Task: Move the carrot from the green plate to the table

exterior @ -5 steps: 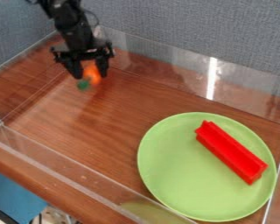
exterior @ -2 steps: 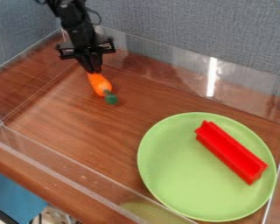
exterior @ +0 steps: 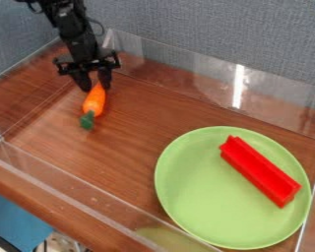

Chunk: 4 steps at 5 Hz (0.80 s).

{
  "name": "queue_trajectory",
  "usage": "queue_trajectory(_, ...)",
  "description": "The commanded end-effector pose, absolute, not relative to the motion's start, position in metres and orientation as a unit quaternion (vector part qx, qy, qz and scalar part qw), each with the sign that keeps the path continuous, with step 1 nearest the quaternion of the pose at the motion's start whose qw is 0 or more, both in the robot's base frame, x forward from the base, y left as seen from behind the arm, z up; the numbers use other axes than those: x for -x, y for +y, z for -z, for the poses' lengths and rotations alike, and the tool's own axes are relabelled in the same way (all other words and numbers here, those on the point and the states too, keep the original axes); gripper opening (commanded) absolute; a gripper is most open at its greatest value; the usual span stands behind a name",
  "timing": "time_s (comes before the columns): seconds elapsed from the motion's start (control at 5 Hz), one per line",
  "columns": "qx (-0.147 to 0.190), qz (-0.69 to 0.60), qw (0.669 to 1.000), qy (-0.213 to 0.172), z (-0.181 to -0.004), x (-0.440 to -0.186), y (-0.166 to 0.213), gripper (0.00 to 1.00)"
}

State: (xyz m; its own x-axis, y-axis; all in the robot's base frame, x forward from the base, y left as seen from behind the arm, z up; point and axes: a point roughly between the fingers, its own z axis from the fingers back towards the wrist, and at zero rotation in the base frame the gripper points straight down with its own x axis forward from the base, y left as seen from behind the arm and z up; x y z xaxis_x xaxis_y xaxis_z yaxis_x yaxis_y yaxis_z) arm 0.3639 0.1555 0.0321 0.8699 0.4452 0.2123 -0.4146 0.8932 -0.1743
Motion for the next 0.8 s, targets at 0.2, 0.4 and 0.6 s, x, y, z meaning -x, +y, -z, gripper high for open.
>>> queue_trajectory(0.2, 0.061, -0.225, 0.959, -0.162, -0.071, -0.373, 0.169, 1.0)
queue_trajectory(0.4, 0.073, -0.228, 0.956, -0.172, -0.097, -0.368, 0.159, 1.0)
queue_trajectory(0.6, 0.084, -0.229, 0.952, -0.186, -0.131, -0.36, 0.147, 1.0)
